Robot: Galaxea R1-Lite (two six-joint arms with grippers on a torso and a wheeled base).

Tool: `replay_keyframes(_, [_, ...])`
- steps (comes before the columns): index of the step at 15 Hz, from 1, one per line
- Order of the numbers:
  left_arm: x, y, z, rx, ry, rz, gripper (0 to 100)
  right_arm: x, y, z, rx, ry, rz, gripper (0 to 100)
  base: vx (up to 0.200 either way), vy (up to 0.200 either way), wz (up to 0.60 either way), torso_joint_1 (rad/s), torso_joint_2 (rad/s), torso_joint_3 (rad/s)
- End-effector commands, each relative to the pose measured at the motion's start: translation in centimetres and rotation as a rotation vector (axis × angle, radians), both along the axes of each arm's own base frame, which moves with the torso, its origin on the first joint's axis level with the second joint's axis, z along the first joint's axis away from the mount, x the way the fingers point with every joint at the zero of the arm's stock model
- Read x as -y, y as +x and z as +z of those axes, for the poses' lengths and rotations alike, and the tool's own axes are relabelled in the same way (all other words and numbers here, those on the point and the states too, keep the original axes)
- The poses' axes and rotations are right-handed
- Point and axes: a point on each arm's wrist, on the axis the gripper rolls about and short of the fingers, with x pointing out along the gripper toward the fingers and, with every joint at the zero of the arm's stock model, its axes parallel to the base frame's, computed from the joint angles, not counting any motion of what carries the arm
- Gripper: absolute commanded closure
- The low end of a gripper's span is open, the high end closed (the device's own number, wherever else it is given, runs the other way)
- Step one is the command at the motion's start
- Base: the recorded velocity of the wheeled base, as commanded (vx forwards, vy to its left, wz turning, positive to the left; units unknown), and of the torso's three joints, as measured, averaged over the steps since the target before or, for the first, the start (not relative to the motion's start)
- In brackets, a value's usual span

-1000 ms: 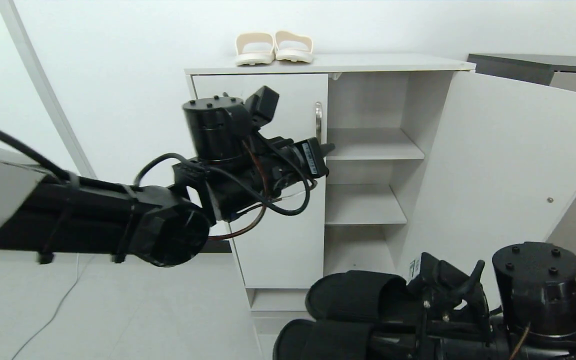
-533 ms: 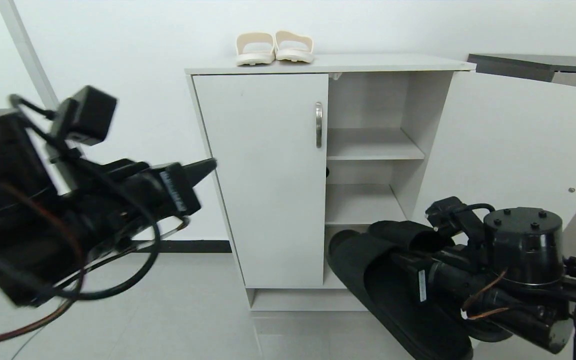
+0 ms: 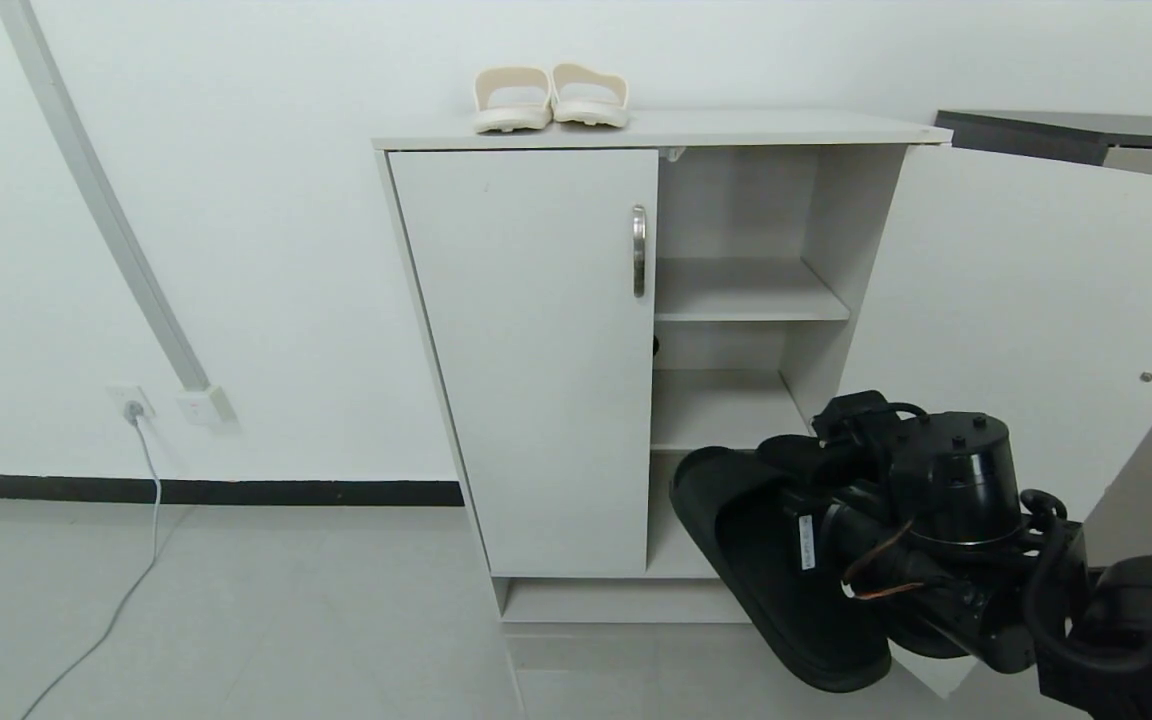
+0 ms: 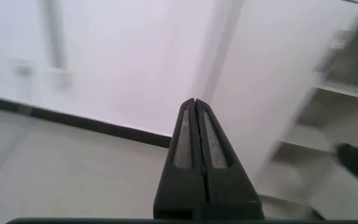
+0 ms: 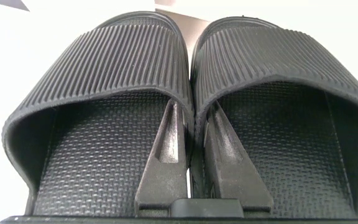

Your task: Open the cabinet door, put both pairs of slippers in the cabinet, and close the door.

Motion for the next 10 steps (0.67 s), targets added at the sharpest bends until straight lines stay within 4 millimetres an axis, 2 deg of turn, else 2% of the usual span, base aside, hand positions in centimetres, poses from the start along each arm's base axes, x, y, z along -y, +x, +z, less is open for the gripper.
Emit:
replay_keyframes(1, [-0.6, -4.5, -4.6, 0.052, -0.001, 0.163, 100, -0.1, 0.0, -0.3, -0.009, -0.007, 0.003, 100, 0.000, 0.000, 0.00, 0.000, 0.00, 0.000])
replay_keyframes(3, [-0.6, -5.0, -7.5, 0.026, 0.002, 0.173, 100, -0.2, 0.0, -0.4, -0.010, -0.008, 0.007, 100, 0.000, 0.000, 0.00, 0.000, 0.00, 0.000])
replay_keyframes(6, [-0.3, -4.0, -10.1, -0.008, 0.001, 0.072, 100, -0.4, -0.3, -0.6, -0.015, -0.014, 0.015, 100, 0.000, 0.000, 0.00, 0.000, 0.00, 0.000])
replay_keyframes(10, [-0.1, -4.4, -11.0, 0.022, 0.008, 0.077, 100, -0.5, -0.6, -0.5, -0.011, -0.012, 0.025, 100, 0.000, 0.000, 0.00, 0.000, 0.00, 0.000])
